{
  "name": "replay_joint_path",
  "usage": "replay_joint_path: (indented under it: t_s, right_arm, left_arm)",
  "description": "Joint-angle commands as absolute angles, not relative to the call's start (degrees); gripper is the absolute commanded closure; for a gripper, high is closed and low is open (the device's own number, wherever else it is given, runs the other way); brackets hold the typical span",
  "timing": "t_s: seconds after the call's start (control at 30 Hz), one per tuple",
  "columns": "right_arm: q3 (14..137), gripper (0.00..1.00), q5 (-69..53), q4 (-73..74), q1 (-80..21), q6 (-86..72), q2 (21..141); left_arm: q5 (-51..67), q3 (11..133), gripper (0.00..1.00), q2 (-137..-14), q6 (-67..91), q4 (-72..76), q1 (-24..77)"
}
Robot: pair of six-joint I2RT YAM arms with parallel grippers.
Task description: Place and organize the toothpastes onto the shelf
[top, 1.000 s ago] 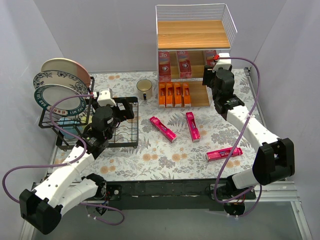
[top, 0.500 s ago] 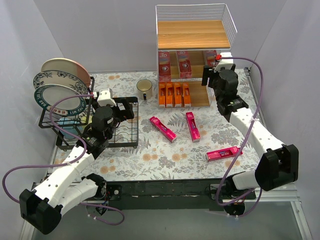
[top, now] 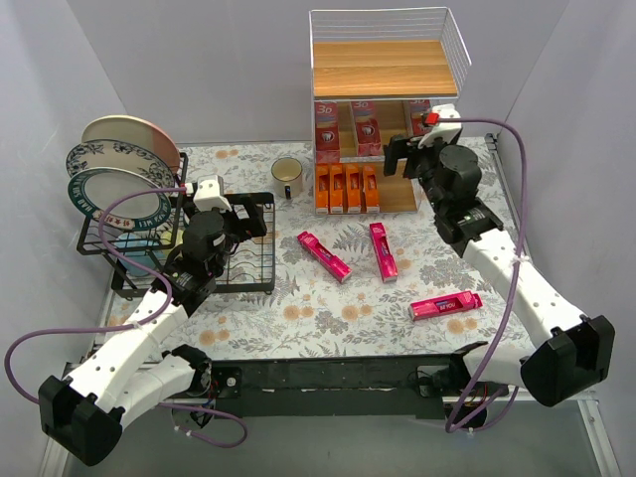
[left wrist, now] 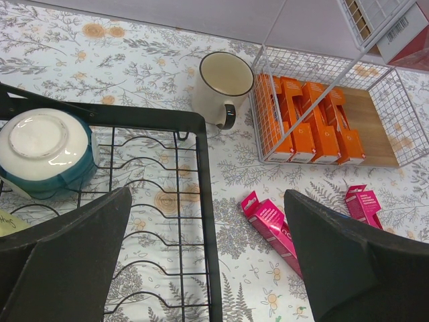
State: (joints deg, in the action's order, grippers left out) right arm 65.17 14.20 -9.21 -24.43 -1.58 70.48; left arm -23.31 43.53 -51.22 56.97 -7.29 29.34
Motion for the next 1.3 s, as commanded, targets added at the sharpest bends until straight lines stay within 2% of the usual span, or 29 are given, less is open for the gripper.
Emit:
replay_joint_path:
  t_s: [0.0,0.4,0.77,0.93,1.03,1.07,1.27]
  right_arm:
    - [67.9,0.01,16.8,-14.7,-30.0,-2.3,73.3]
    - [71.5,0.02,27.8,-23.3,-34.1,-2.8,83.8]
    - [78.5,0.07,28.5,-24.1,-34.1,-1.5,93.2]
    - [79.1,0.13,30.5,-24.5,-34.1,-1.1,95.3]
    - [77.8,0.19,31.8,-25.7,-34.1,-0.9,95.0]
    - [77.3,0.23,32.0,-25.9,-34.1,-0.8,94.8]
    - [74.8,0.3,33.5,-26.8,-34.1,-0.4,92.6]
  left_arm:
    - [-23.4,43.0,0.02,-51.1,56.6,-7.0,29.0]
    - [-23.7,42.9,0.02,-50.0,56.4,-7.1,28.9]
    - [-23.9,42.8,0.02,-49.6,56.2,-7.2,29.0]
    - [-24.0,42.9,0.02,-49.5,56.2,-7.3,28.9]
    - [-24.2,42.8,0.02,-49.5,56.2,-7.2,28.9]
    - [-24.3,42.8,0.02,-49.5,56.2,-7.2,28.9]
    - [-23.7,42.9,0.02,-49.7,56.3,-7.2,28.9]
